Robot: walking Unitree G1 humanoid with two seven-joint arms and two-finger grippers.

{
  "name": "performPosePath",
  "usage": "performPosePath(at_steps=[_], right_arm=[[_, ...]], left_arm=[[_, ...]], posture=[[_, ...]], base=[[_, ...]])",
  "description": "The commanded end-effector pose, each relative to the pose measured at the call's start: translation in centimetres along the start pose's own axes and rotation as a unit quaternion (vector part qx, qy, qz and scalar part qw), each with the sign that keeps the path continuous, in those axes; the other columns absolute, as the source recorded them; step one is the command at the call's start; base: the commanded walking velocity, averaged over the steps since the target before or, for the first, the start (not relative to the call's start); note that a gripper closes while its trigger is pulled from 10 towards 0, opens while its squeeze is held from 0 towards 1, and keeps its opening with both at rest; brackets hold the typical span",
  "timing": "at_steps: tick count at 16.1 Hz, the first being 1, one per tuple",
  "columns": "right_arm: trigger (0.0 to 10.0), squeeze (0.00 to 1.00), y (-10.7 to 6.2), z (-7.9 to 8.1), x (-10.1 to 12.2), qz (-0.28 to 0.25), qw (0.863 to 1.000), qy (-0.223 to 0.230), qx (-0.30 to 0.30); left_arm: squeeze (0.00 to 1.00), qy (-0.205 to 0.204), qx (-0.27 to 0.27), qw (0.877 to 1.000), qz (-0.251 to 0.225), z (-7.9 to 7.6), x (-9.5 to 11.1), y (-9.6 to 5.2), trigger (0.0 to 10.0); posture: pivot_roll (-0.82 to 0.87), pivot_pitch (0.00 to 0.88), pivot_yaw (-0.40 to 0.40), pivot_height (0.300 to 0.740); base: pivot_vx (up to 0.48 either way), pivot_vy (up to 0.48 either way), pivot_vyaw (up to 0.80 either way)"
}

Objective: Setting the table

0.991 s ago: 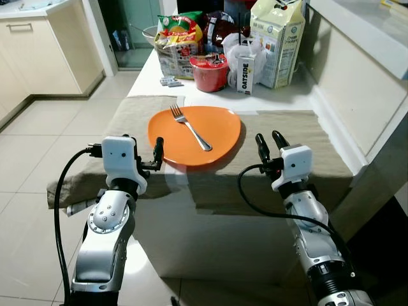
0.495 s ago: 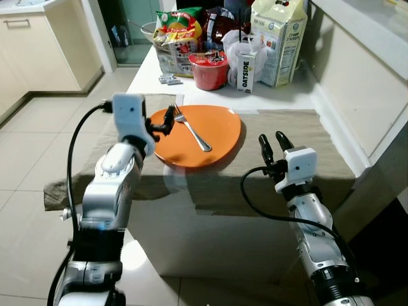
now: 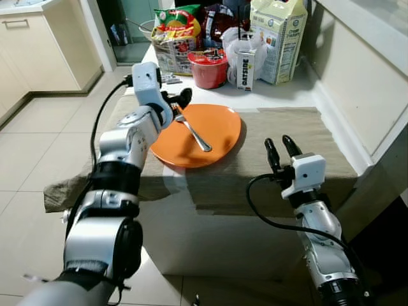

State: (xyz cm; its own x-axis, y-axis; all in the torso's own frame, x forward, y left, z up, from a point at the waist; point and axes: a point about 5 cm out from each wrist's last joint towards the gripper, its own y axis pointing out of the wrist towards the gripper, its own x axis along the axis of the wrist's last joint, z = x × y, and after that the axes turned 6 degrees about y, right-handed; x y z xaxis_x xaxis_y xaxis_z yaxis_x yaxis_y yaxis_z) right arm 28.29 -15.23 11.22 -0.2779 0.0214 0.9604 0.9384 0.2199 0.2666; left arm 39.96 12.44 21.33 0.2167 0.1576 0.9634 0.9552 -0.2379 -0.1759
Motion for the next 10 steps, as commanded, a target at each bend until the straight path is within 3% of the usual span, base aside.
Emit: performPosePath(at_steps=[1, 6, 8, 10], right_arm=[[10.0, 0.0, -0.9, -0.3, -1.1, 0.039, 0.999, -0.003, -0.002], [10.0, 0.0, -1.2, -0.5, -1.0, 0.048, 0.999, -0.008, 0.001], [10.0, 0.0, -1.1, -0.1, -1.0, 0.05, 0.999, -0.006, 0.004], [10.0, 0.0, -1.1, 0.1, -1.1, 0.051, 0.999, -0.005, 0.005]], left_arm=[[0.0, -0.012, 0.009, 1.0, 0.007, -0.3, 0.5, 0.4, 10.0], [0.0, -0.022, 0.016, 0.997, 0.069, -1.5, -1.5, 1.1, 10.0], [0.0, 0.027, 0.036, 0.997, 0.067, -1.6, -2.0, 1.3, 10.0], [0.0, 0.039, 0.049, 0.996, 0.059, -1.5, -2.3, 1.4, 10.0]], posture=[[-0.24, 0.019, 0.108, 0.74], [-0.24, 0.032, 0.107, 0.74], [-0.23, 0.037, 0.108, 0.74], [-0.23, 0.039, 0.108, 0.74]], base=[[0.0, 0.0, 0.0], [0.0, 0.0, 0.0], [0.0, 0.0, 0.0], [0.0, 0.0, 0.0]])
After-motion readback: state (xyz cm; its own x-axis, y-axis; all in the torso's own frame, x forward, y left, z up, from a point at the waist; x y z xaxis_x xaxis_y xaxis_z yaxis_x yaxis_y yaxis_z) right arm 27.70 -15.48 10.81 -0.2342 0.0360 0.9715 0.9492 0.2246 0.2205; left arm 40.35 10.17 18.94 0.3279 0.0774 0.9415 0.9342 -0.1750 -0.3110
